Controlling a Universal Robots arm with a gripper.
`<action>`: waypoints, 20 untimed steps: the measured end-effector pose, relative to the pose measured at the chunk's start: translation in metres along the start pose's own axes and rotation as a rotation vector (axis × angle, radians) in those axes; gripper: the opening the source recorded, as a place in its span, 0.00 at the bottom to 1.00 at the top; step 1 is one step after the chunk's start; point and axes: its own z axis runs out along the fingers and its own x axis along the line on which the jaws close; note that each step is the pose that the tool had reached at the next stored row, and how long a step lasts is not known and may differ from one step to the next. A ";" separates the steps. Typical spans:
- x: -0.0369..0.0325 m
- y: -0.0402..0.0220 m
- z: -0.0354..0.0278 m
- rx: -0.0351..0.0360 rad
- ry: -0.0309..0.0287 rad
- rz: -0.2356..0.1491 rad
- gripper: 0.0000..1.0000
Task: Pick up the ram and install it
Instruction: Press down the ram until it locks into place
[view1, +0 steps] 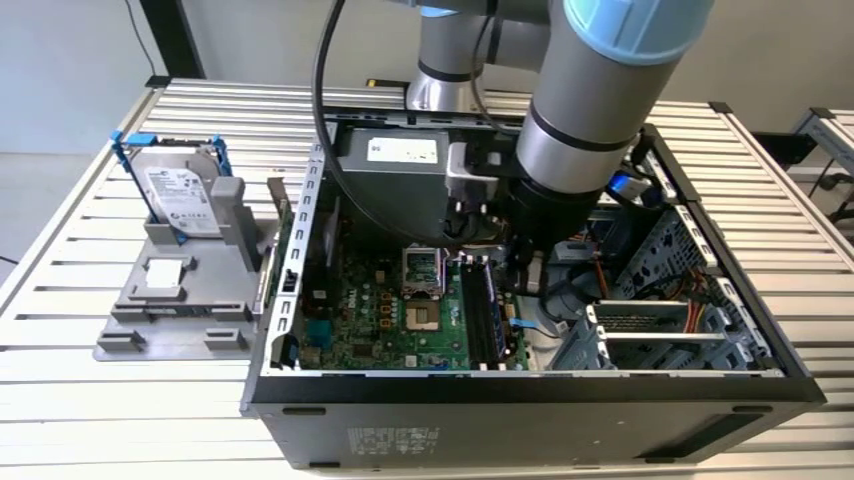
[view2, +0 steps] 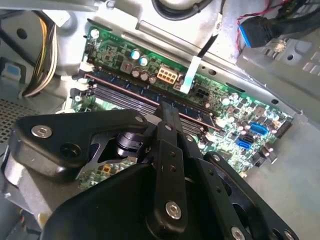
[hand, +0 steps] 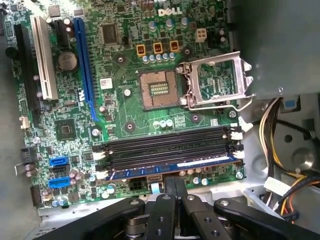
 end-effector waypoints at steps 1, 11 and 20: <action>0.0001 0.0003 0.0003 -0.0008 -0.0032 -0.008 0.00; 0.0006 0.0012 0.0105 -0.0050 -0.0199 -0.032 0.00; 0.0014 0.0010 0.0268 -0.0051 -0.0198 -0.032 0.00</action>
